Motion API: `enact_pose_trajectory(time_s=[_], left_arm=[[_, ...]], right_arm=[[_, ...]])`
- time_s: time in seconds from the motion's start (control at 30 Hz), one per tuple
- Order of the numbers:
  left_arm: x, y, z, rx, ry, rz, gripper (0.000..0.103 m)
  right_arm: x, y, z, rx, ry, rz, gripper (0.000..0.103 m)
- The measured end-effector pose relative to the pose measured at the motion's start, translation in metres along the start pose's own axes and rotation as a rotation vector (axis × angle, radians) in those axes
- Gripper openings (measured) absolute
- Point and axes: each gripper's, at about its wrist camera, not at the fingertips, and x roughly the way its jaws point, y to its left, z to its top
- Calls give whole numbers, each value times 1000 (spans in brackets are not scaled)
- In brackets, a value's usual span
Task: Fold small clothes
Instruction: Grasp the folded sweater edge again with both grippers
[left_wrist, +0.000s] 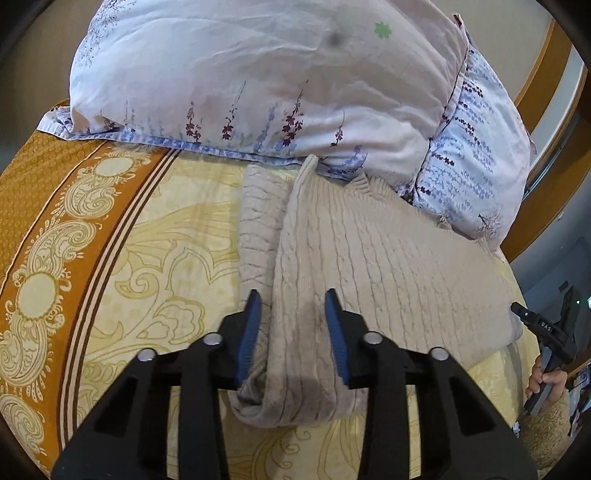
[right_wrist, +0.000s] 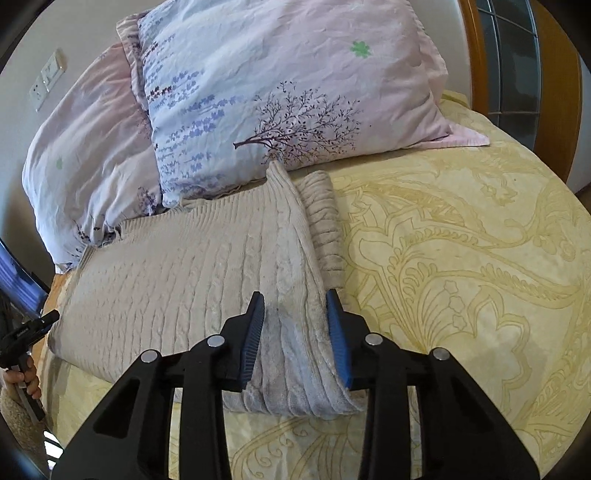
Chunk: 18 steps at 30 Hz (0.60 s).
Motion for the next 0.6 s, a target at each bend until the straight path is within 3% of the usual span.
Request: enact_pose_trajectory(time_s=[0.13, 0.23, 0.6], left_arm=[[3, 0, -4, 3, 17, -4, 17], [4, -1, -7, 11, 25, -2, 9], [-16, 7, -6, -13, 19, -63, 7]], right_arm=[[2, 5, -3, -37, 7, -21, 14], [1, 6, -5, -47, 3, -22, 12], [-27, 4, 1, 14, -67, -20, 10]])
